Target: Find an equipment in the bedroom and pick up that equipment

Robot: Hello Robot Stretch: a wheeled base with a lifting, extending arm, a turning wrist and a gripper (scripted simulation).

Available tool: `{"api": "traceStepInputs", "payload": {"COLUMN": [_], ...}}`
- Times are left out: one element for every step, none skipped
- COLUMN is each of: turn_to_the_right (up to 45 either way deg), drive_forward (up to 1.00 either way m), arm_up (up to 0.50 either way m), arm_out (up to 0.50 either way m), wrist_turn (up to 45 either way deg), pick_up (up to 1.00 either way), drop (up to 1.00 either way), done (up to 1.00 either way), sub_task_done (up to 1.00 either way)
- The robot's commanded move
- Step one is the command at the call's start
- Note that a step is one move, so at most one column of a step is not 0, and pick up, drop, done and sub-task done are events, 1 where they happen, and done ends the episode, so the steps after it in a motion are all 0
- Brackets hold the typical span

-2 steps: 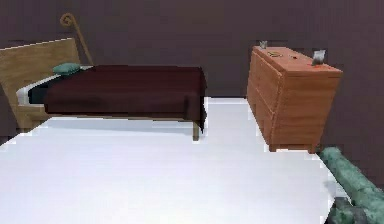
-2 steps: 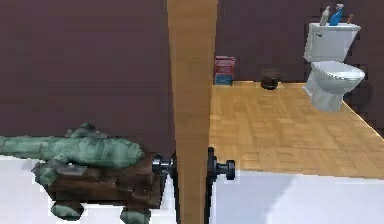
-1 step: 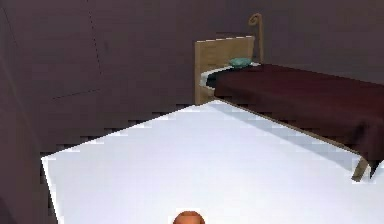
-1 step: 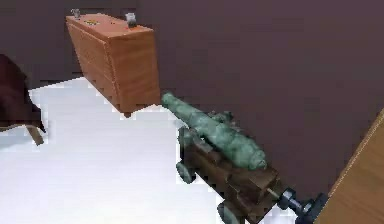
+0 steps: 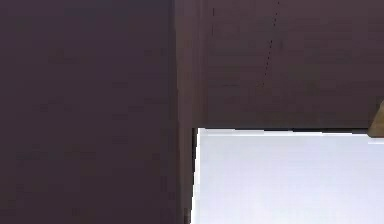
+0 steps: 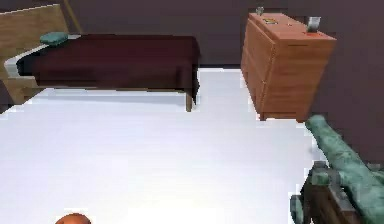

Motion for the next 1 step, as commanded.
{"api": "traceStepInputs", "payload": {"turn_to_the_right": [-42.0], "drive_forward": [0.0], "arm_up": [0.0], "arm_out": [0.0], "wrist_turn": [0.0], "pick_up": [0.0], "drop": [0.0], "done": [0.0], "sub_task_done": [0.0]}}
